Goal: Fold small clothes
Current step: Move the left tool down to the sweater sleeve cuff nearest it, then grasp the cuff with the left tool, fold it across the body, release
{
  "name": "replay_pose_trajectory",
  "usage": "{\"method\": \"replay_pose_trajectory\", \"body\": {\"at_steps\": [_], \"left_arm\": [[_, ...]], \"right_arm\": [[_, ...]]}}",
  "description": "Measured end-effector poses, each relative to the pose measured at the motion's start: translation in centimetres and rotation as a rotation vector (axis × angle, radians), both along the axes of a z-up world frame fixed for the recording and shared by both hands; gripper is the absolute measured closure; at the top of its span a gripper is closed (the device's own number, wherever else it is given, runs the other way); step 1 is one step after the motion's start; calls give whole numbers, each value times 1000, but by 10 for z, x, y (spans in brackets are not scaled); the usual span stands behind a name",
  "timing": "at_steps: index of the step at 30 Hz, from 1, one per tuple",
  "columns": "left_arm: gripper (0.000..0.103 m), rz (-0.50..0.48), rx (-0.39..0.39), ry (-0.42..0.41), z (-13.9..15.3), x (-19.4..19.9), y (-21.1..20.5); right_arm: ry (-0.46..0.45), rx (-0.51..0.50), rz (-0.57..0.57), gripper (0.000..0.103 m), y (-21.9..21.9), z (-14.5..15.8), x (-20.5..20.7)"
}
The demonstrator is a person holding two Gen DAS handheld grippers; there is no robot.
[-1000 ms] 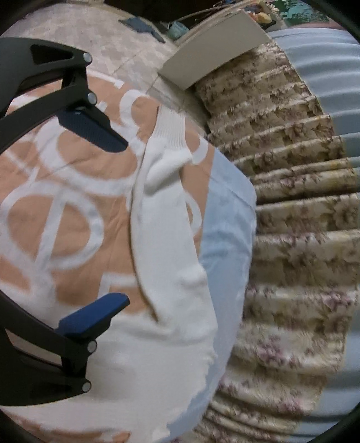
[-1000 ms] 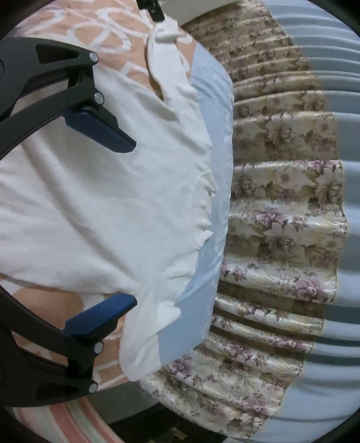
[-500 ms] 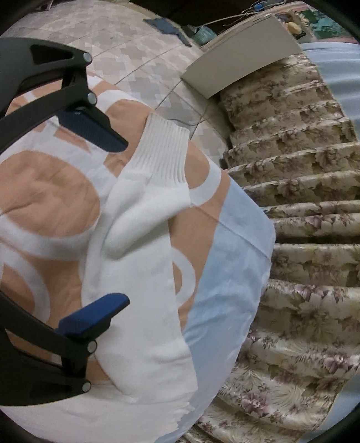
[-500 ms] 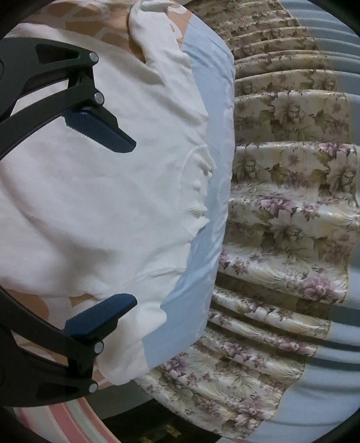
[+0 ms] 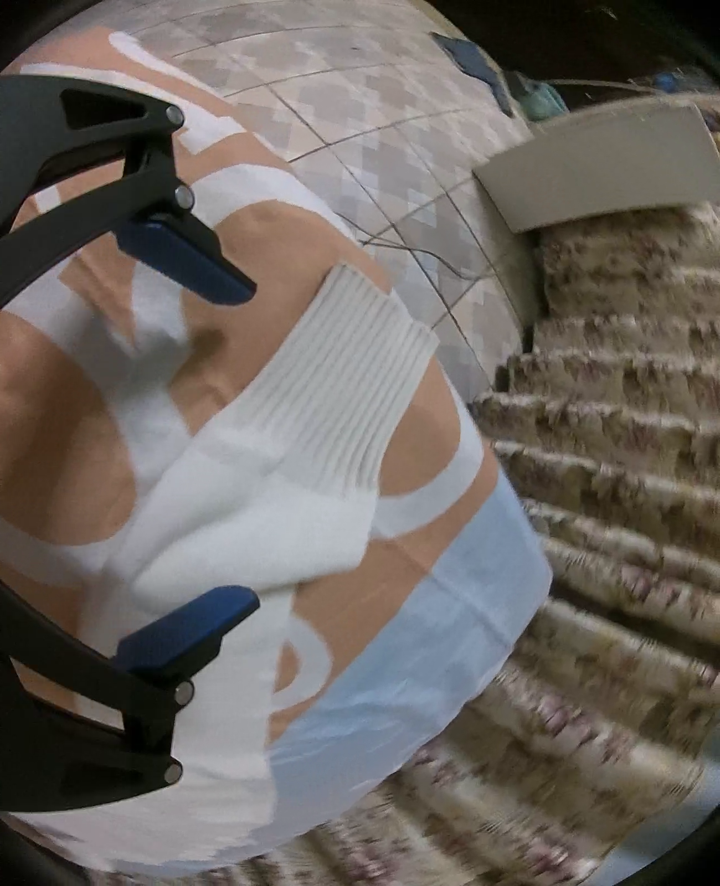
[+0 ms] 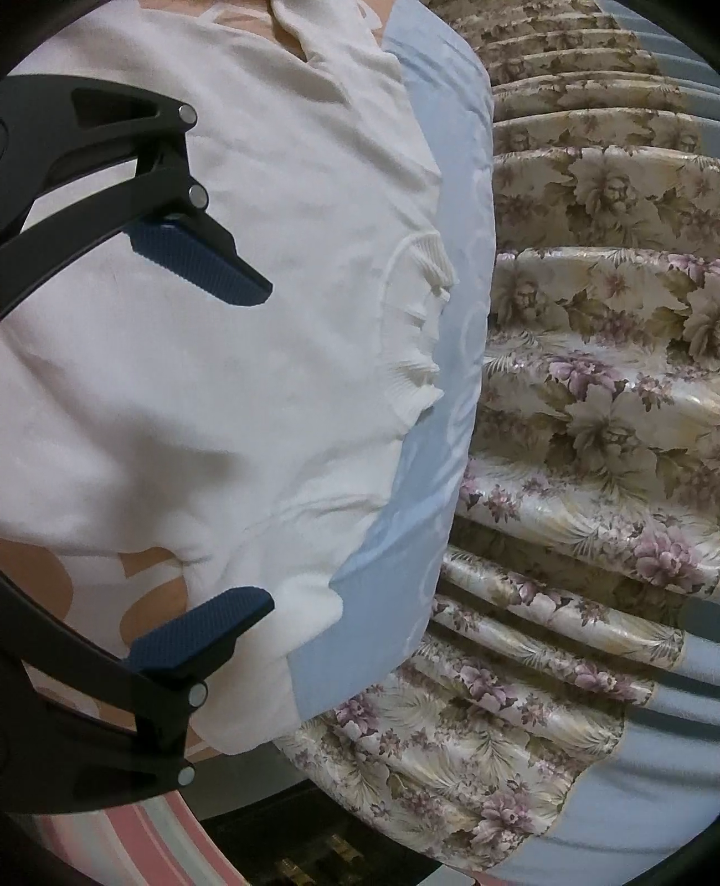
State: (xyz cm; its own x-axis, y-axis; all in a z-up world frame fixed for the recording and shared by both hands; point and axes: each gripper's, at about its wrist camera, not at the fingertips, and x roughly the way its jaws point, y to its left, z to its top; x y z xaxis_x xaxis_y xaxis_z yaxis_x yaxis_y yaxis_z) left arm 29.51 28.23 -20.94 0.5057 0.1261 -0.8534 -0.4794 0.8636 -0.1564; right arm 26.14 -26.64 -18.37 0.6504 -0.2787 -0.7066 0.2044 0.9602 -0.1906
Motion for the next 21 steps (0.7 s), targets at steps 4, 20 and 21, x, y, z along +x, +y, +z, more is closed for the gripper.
{"method": "replay_pose_trajectory", "body": {"at_steps": [4,20,21], "left_arm": [[2,60,-61,3,-12,8,17],[95,-23,107,5,-3,17,4],[95,-39,118,1,0,18,1]], "right_arm": [[8,3,1,3,0,-1,-1],[-16,17,-10,3,-10,9,-13],[-15,24,-9,3,-13,9,-13]]}}
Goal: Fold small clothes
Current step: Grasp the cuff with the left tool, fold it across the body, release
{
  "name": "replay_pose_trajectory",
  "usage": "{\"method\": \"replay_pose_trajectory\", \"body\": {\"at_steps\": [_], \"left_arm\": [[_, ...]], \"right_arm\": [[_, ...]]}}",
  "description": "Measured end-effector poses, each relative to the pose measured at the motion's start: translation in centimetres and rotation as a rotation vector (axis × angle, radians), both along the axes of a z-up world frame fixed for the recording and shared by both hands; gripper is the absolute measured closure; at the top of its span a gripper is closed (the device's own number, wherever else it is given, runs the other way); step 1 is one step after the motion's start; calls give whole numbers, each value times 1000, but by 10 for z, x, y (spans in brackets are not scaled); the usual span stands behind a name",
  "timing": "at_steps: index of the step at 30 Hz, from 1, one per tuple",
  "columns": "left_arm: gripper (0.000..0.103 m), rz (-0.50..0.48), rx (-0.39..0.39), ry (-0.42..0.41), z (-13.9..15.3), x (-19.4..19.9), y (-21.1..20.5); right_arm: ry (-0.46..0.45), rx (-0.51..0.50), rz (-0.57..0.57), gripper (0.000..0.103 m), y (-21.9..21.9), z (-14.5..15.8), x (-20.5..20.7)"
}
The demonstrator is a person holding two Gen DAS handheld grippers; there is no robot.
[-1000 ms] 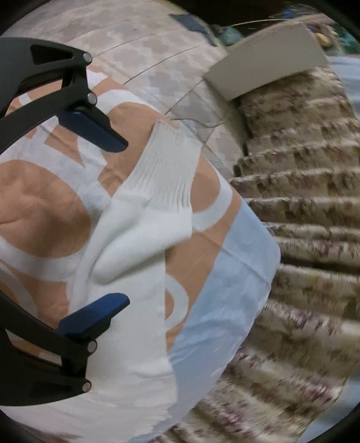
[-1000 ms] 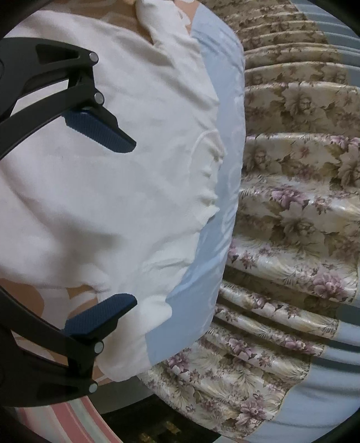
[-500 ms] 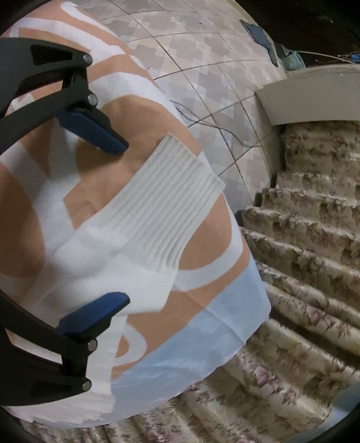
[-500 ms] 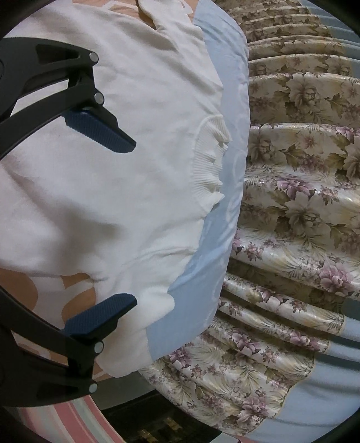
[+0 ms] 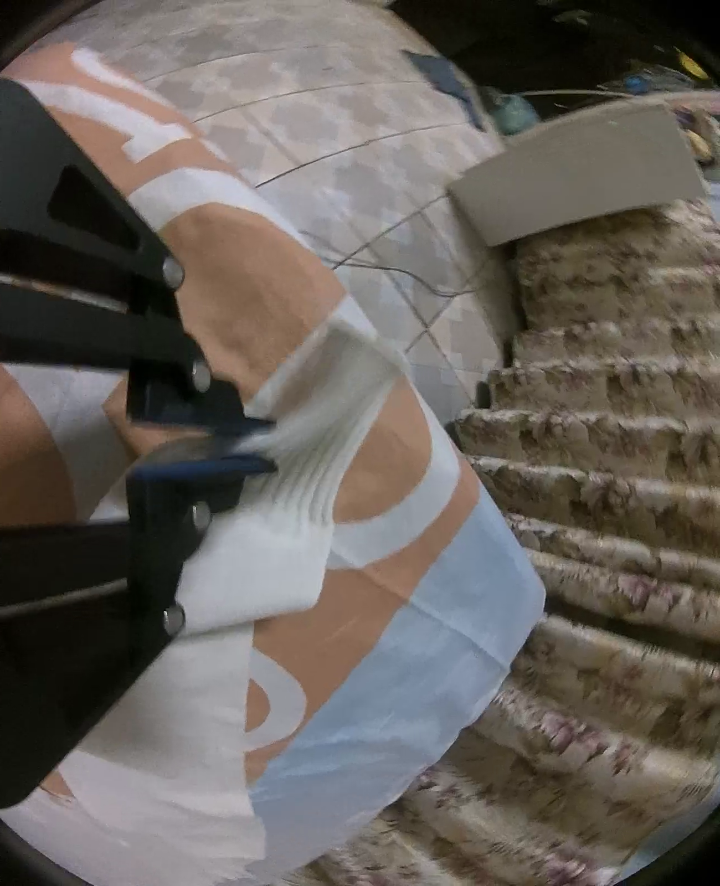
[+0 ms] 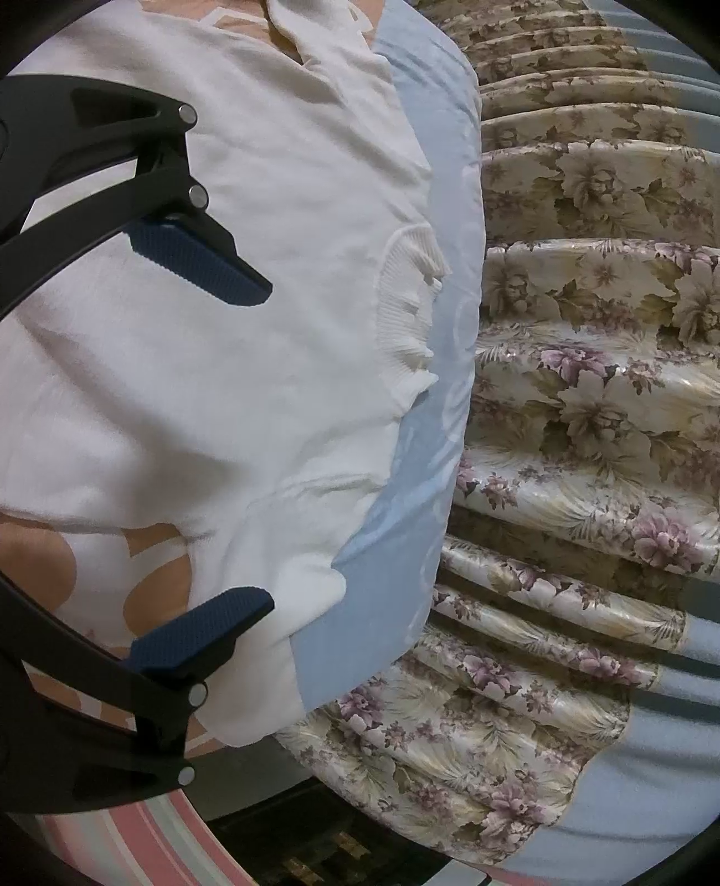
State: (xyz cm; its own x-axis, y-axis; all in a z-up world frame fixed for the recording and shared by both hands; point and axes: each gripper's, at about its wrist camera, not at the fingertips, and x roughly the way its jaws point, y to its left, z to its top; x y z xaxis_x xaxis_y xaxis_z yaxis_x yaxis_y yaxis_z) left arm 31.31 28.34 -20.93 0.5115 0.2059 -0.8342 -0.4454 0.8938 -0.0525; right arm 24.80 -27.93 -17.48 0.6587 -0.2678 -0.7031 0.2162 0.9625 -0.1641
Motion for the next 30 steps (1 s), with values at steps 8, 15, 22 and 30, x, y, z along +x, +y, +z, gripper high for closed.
{"method": "replay_pose_trajectory", "body": {"at_steps": [8,15,22,30], "left_arm": [[96,-275,32,-111,54,3,-94],[96,-654,-33,-213,83,21,-256],[96,-985,-148,-87,31,36,-412],[29,-1039,-43,-9,2,2,-427]], "right_arm": [[-5,10,1,3,-16,-4,-4],[-11,144,-53,5,-58,-12,-11],[2,209,-120,9,-92,-22,-19],[41,270,-51,3,-83,-37,-5]]}}
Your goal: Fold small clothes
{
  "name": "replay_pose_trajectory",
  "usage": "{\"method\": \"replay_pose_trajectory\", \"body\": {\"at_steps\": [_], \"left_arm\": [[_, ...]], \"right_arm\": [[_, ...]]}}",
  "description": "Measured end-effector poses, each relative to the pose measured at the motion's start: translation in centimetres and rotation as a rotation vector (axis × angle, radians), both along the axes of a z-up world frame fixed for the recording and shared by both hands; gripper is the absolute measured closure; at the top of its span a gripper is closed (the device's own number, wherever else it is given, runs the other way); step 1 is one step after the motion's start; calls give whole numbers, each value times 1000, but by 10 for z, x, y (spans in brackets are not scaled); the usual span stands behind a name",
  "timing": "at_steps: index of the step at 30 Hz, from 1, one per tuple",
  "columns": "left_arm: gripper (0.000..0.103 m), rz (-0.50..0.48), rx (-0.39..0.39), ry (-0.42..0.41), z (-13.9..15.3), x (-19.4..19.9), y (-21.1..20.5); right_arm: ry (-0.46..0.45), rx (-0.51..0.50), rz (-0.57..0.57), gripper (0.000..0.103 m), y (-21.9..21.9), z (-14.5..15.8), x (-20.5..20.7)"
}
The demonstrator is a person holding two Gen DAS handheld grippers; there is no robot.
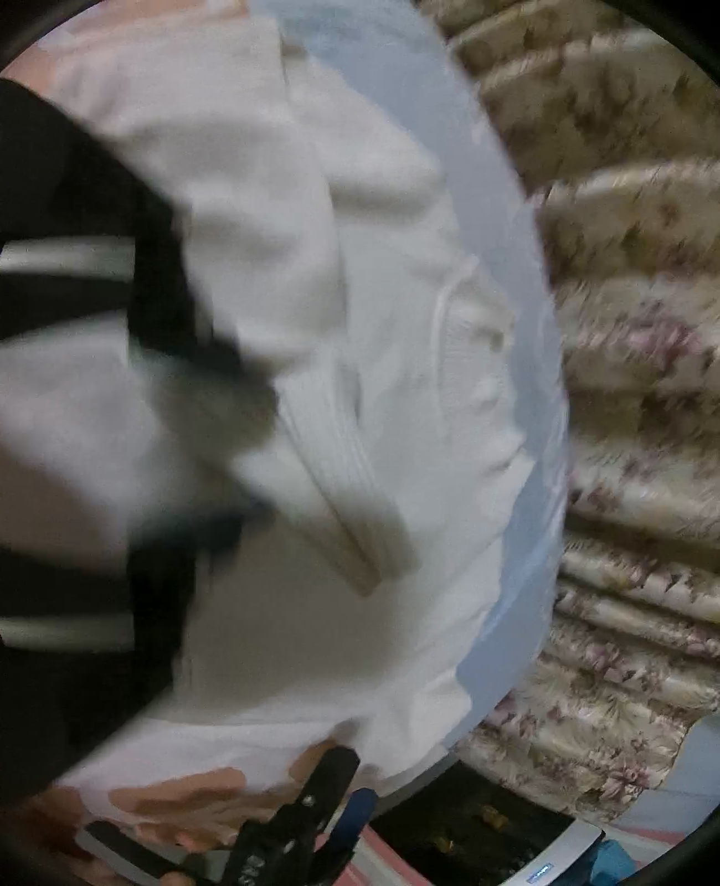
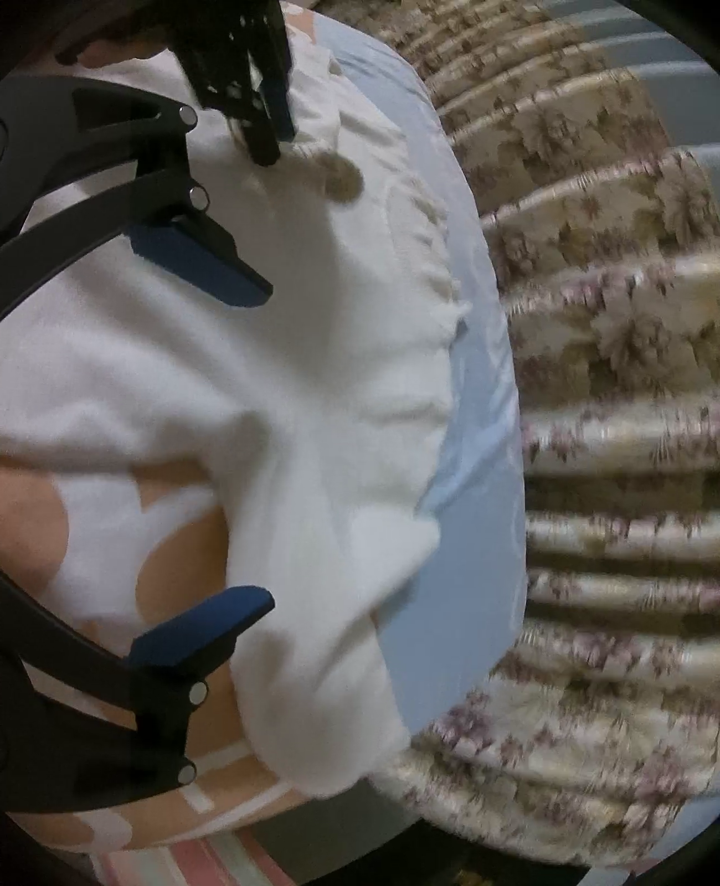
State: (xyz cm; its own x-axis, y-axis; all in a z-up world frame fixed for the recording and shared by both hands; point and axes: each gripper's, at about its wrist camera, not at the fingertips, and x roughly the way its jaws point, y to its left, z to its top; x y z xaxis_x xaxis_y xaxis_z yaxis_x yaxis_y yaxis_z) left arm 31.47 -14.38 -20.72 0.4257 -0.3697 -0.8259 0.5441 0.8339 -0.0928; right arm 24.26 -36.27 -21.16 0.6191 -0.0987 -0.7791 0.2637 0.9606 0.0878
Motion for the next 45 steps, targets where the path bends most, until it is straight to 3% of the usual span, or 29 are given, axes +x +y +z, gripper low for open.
{"method": "replay_pose_trajectory", "body": {"at_steps": [1,5,9,13,15,16,17,23,25,30,36,42,45], "left_arm": [[22,16,6,-47,7,-8,6],[20,94,79,-163,21,-14,42],[20,182,120,-157,15,2,79],[20,240,106,-125,10,9,109],[20,254,109,-117,6,11,118],[20,255,113,-107,3,13,120],[20,256,115,-103,1,14,121],[20,275,86,-78,-4,18,124],[20,281,81,-90,-1,20,125],[17,311,81,-110,8,27,129],[17,316,85,-118,9,38,124],[17,295,205,-67,-19,56,107],[14,299,186,-61,-24,58,113]], "right_arm": [[-4,3,24,3,8,0,5],[-16,13,115,3,41,2,25],[20,61,216,3,78,-8,58],[86,50,258,8,98,-27,83],[131,100,260,22,98,-41,92],[128,103,259,24,98,-43,93],[112,83,275,37,102,-40,93],[82,109,333,83,97,-31,90],[39,118,319,86,87,-23,88],[-50,88,162,87,34,-6,81],[55,95,45,85,-20,-34,82],[62,50,44,67,-20,-30,75],[24,-18,26,54,-15,-16,55]]}}
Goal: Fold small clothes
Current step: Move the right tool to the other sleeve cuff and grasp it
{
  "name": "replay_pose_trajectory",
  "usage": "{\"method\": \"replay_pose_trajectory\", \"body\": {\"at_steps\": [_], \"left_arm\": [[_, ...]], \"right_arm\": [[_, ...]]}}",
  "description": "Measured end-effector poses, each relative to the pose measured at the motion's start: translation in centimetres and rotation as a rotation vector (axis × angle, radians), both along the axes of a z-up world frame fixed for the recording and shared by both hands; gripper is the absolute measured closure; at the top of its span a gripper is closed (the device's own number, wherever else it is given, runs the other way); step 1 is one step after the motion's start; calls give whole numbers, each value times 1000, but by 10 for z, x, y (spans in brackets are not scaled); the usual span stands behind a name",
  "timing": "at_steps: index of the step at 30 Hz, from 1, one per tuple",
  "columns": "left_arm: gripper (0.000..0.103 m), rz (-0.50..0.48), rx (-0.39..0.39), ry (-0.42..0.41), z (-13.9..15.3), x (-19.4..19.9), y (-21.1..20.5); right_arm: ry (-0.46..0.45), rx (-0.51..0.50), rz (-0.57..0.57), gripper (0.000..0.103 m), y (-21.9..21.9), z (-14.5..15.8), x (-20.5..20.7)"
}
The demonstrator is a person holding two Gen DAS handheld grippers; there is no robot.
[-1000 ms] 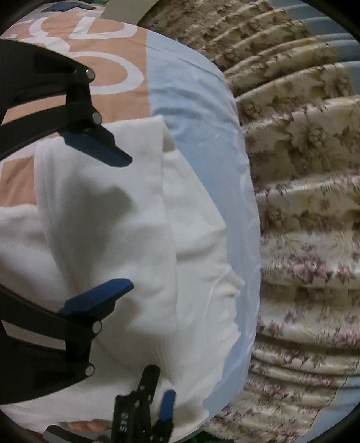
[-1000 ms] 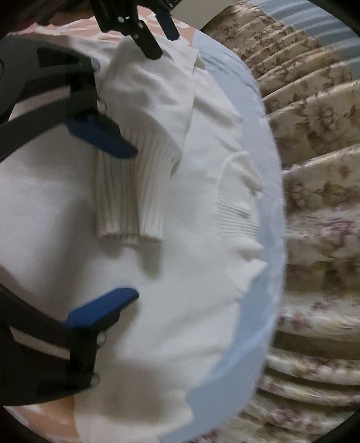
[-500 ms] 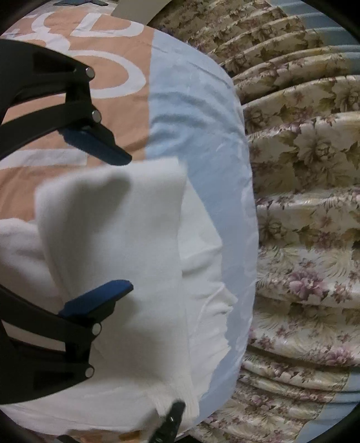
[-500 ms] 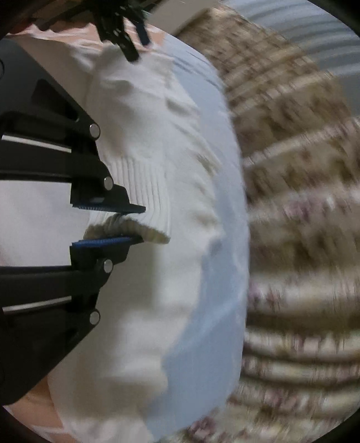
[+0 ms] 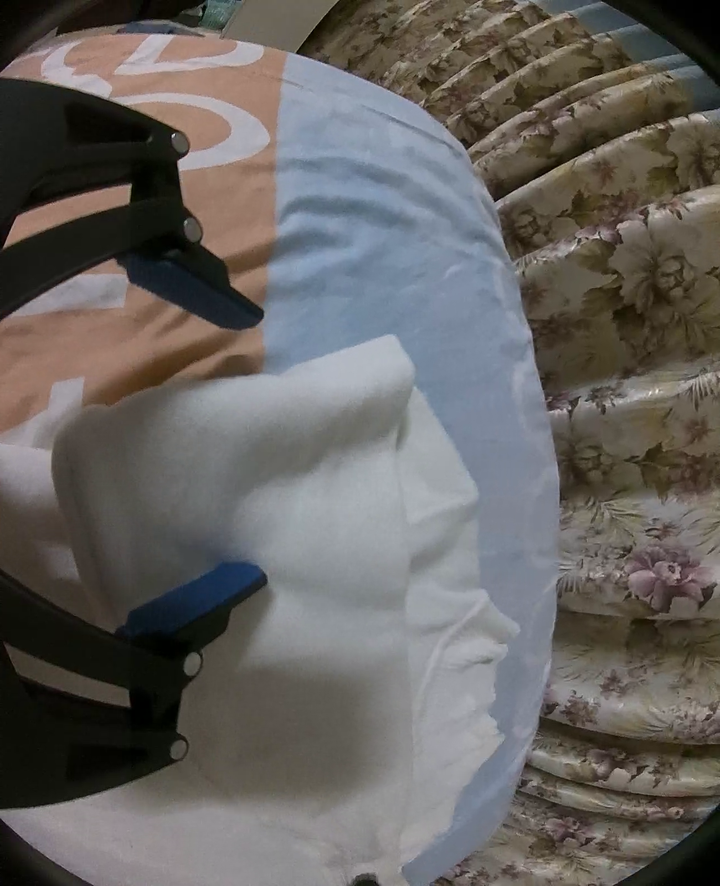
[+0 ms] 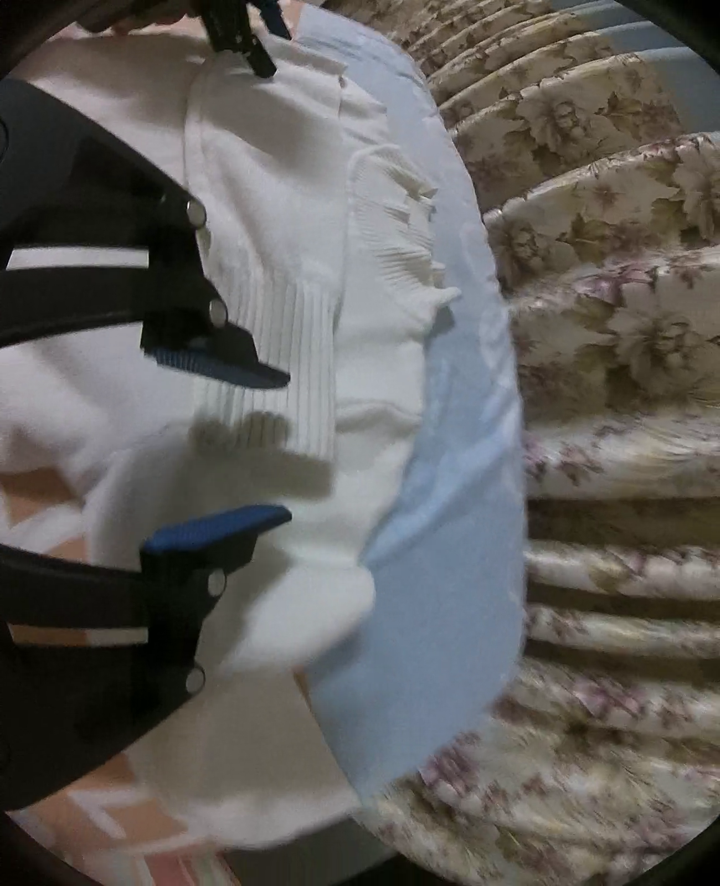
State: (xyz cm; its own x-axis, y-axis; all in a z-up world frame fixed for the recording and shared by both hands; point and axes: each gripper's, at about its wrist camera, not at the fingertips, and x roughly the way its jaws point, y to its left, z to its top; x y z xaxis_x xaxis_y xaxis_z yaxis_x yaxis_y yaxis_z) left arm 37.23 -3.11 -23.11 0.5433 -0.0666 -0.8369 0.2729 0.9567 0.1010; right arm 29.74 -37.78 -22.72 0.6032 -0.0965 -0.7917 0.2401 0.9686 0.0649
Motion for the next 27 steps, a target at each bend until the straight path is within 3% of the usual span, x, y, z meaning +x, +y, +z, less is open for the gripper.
{"method": "replay_pose_trajectory", "body": {"at_steps": [3,7,10,12,13,14,17,18,19,20,22,25,27], "left_arm": [[12,7,-16,8,-1,2,5],[10,-1,6,-8,-2,2,3],[9,-7,22,-19,-2,1,2],[8,-7,20,-19,-2,2,4],[7,-2,16,-16,-3,2,3],[7,3,9,-13,-3,3,5],[7,8,1,-21,-2,1,6],[7,5,12,-36,-1,-1,5],[7,4,27,-46,1,-4,2],[8,2,31,-48,4,-5,1],[8,-9,11,-51,11,-10,-2],[7,-28,-30,-80,32,-20,-12],[7,-36,-54,-115,46,-27,-21]], "right_arm": [[14,9,65,43,10,0,-4],[72,14,119,41,25,-17,3],[95,26,113,50,22,-27,7],[98,26,111,65,17,-27,7],[97,28,103,78,14,-25,6],[92,62,90,83,6,-22,3],[101,95,79,82,-4,-23,-2],[92,92,92,81,-4,-24,-4],[76,88,101,73,-3,-22,-7],[64,97,109,59,-3,-20,-9],[5,116,108,45,-6,-9,-19],[-61,91,70,32,-15,9,-34],[-61,96,46,31,-26,11,-39]]}}
